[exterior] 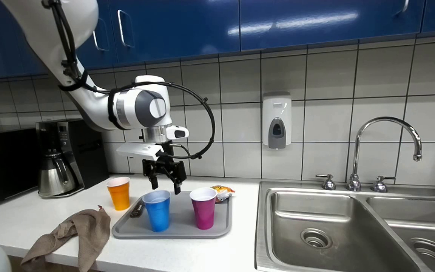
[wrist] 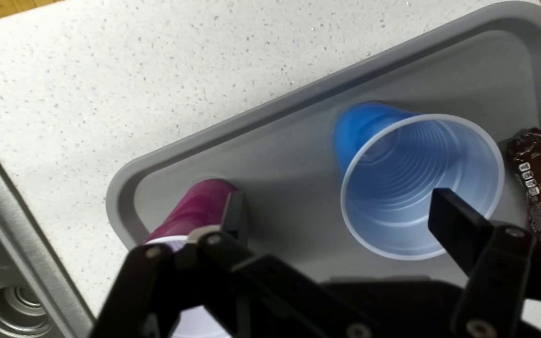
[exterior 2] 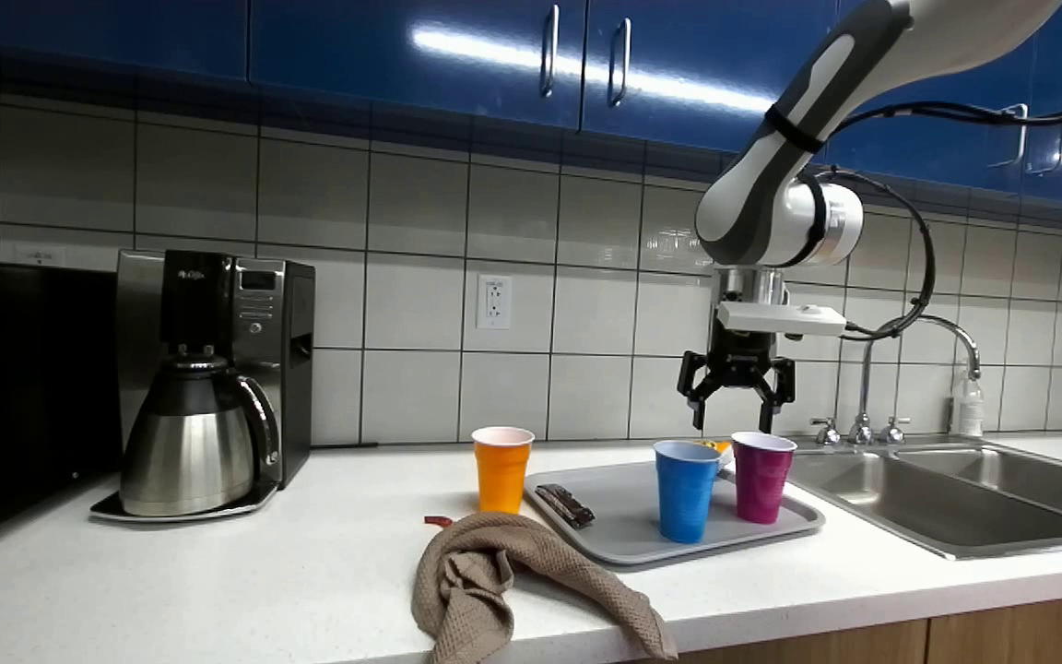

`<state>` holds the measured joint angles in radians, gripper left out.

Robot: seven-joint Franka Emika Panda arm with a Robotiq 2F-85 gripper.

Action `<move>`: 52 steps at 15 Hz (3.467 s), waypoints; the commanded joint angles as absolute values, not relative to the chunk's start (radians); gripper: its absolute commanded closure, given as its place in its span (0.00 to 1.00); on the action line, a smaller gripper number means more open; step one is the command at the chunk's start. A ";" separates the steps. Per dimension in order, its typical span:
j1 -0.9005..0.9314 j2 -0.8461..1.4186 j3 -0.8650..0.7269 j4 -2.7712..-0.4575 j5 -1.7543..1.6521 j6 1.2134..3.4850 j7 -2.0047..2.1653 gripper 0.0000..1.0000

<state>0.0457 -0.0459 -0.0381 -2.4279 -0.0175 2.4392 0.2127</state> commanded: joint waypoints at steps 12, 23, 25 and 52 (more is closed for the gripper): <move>0.048 -0.042 0.009 -2.381 -0.020 2.456 0.193 0.00; 0.087 -0.016 0.056 -2.322 0.008 2.500 0.120 0.00; 0.093 -0.005 0.063 -2.311 0.010 2.509 0.106 0.00; 0.208 0.262 0.141 -2.086 -0.040 2.615 0.095 0.00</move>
